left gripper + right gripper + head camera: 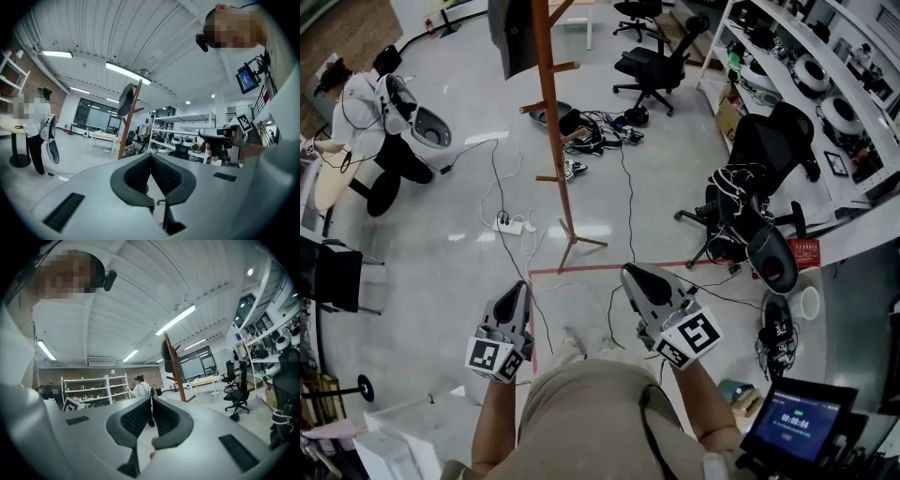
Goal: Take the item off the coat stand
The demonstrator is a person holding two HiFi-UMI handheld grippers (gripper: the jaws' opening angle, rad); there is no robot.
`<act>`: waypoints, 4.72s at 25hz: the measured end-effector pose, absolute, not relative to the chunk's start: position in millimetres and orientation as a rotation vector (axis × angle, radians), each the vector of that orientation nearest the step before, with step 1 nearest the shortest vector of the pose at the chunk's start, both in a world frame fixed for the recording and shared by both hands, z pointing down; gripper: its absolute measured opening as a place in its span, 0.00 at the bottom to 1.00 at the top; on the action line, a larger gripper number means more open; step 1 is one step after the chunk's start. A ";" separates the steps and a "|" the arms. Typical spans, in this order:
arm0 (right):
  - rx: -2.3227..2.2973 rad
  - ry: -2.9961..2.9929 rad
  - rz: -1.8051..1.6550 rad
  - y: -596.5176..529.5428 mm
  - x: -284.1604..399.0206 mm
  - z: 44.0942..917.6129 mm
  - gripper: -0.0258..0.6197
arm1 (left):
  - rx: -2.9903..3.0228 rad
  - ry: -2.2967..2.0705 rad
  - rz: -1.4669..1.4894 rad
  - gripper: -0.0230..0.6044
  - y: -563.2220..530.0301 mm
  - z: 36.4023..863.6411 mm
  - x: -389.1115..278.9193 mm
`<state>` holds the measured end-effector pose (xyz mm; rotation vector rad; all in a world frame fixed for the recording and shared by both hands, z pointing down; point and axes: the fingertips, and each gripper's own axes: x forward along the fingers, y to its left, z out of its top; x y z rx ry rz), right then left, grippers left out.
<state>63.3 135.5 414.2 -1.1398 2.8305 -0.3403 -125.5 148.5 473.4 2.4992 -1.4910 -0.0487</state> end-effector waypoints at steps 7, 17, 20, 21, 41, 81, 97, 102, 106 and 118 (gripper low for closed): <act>-1.207 2.807 -0.314 117.0 40.3 411.3 0.08 | 2.543 -1.420 -0.082 0.06 129.2 475.4 -139.9; -1.270 2.795 -0.300 98.8 0.4 419.9 0.08 | 2.506 -1.356 -0.105 0.07 106.8 488.2 -179.6; -1.284 2.796 -0.284 97.2 -6.4 420.9 0.08 | 2.499 -1.350 -0.119 0.08 95.5 494.9 -191.2; -1.287 2.797 -0.280 96.7 -8.4 421.1 0.08 | 2.503 -1.349 -0.114 0.09 93.2 495.5 -192.7; -1.255 2.827 -0.279 72.6 29.0 432.8 0.08 | 2.437 -1.418 -0.157 0.16 89.4 505.7 -158.4; -1.161 2.888 -0.223 -12.0 -24.5 436.5 0.08 | 2.438 -1.409 -0.216 0.16 -10.2 504.0 -199.3; -1.310 2.658 -0.204 -31.3 -52.1 442.9 0.08 | 2.529 -1.370 -0.204 0.16 -28.1 493.4 -242.1; -1.307 2.650 -0.217 -31.6 -56.4 441.1 0.08 | 2.547 -1.393 -0.179 0.16 -23.9 501.7 -251.1; -1.312 2.645 -0.212 -31.3 -55.3 440.6 0.08 | 2.535 -1.396 -0.188 0.16 -19.2 506.2 -249.6; -1.190 2.585 -0.173 -44.6 -52.0 419.1 0.08 | 2.545 -1.401 -0.158 0.16 -21.9 510.6 -241.5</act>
